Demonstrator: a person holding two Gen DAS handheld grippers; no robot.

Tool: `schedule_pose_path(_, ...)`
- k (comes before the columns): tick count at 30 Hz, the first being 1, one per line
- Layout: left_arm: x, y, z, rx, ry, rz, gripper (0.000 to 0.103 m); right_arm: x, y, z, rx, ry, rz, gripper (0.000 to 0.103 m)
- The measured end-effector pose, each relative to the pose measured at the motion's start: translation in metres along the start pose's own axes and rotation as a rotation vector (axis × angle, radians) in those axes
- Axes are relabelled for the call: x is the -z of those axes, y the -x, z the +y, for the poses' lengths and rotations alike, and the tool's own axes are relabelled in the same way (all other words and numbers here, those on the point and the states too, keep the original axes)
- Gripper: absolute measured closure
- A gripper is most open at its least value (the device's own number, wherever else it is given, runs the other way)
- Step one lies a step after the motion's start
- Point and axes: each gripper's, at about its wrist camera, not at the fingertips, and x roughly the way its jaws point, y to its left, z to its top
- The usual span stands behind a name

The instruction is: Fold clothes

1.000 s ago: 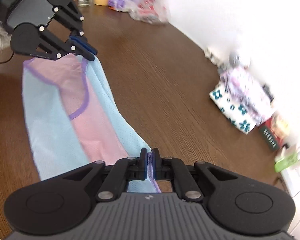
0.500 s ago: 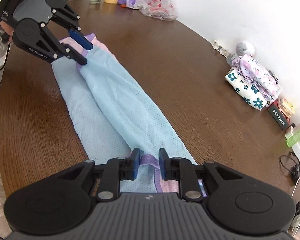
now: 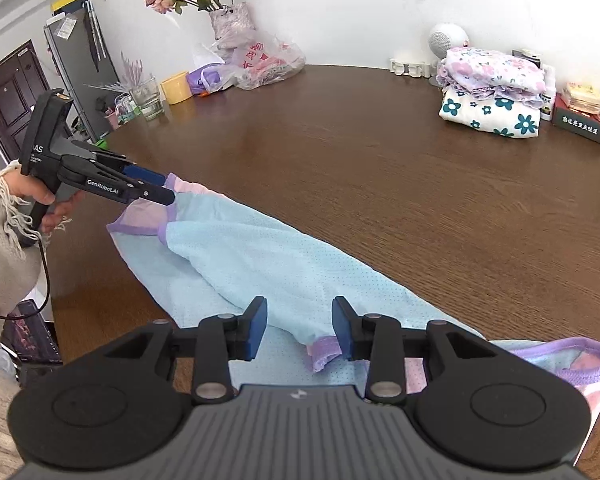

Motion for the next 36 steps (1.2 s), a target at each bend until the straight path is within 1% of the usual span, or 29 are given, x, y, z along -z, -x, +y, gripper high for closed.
schedule_pose_path(1,-0.001,-0.002,0.002,-0.024,-0.01,0.006,0.052,0.001,-0.003,0.001,0.027,0.019,0.002,0.067)
schedule_pose_path(2,-0.002,-0.005,0.004,-0.04,-0.02,0.015,0.052,0.002,-0.006,0.001,0.034,0.015,0.013,0.067)
schedule_pose_path(4,-0.004,-0.013,0.006,-0.037,-0.034,0.033,0.052,0.006,-0.014,0.0,0.046,0.007,0.035,0.067)
schedule_pose_path(5,-0.004,-0.016,0.007,-0.021,-0.036,0.036,0.057,0.007,-0.018,0.0,0.052,0.003,0.046,0.067)
schedule_pose_path(6,-0.005,-0.019,0.008,-0.006,-0.038,0.039,0.081,0.009,-0.021,-0.001,0.058,-0.001,0.057,0.067)
schedule_pose_path(7,-0.006,-0.021,0.009,0.003,-0.037,0.038,0.1,0.01,-0.021,0.0,0.061,0.001,0.056,0.067)
schedule_pose_path(8,-0.008,-0.021,0.01,0.0,-0.032,0.032,0.102,0.011,-0.021,0.001,0.064,0.004,0.055,0.067)
schedule_pose_path(11,-0.014,-0.022,0.013,-0.032,-0.024,0.009,0.102,0.014,-0.019,0.003,0.071,0.01,0.053,0.066)
schedule_pose_path(13,-0.017,-0.023,0.017,-0.033,0.003,0.002,0.102,0.016,-0.019,0.004,0.076,0.015,0.051,0.066)
schedule_pose_path(18,-0.019,-0.029,0.02,-0.043,0.038,0.005,0.1,0.021,-0.016,0.008,0.089,0.026,0.047,0.058)
schedule_pose_path(20,-0.019,-0.031,0.021,-0.047,0.052,0.006,0.093,0.023,-0.016,0.009,0.095,0.031,0.045,0.057)
schedule_pose_path(21,-0.019,-0.031,0.021,-0.05,0.061,0.006,0.086,0.024,-0.015,0.01,0.097,0.033,0.045,0.057)
schedule_pose_path(22,-0.017,-0.026,0.021,-0.054,0.069,0.001,0.074,0.025,-0.015,0.011,0.1,0.036,0.044,0.056)
schedule_pose_path(23,-0.014,-0.02,0.019,-0.061,0.07,-0.013,0.068,0.025,-0.007,0.009,0.099,0.011,0.02,0.056)
schedule_pose_path(24,-0.012,-0.014,0.018,-0.068,0.071,-0.028,0.058,0.027,0.004,0.004,0.114,-0.018,-0.006,0.055)
schedule_pose_path(25,-0.009,-0.008,0.016,-0.078,0.072,-0.042,0.055,0.029,0.014,-0.002,0.129,-0.046,-0.032,0.052)
schedule_pose_path(26,-0.006,-0.001,0.013,-0.091,0.07,-0.058,0.055,0.031,0.025,-0.007,0.143,-0.075,-0.059,0.051)
schedule_pose_path(27,-0.003,0.005,0.009,-0.098,0.063,-0.075,0.055,0.033,0.035,-0.012,0.158,-0.104,-0.085,0.049)
schedule_pose_path(30,0.004,0.017,-0.015,-0.087,0.002,-0.118,0.053,0.043,0.059,-0.04,0.275,-0.178,-0.112,0.049)
schedule_pose_path(31,0.005,0.019,-0.026,-0.068,-0.029,-0.127,0.052,0.046,0.067,-0.05,0.314,-0.203,-0.12,0.049)
schedule_pose_path(34,0.006,0.021,-0.063,0.001,-0.124,-0.145,0.052,0.047,0.075,-0.085,0.403,-0.252,-0.095,0.049)
schedule_pose_path(36,0.004,0.018,-0.095,0.075,-0.198,-0.149,0.052,0.04,0.07,-0.105,0.374,-0.285,-0.067,0.05)
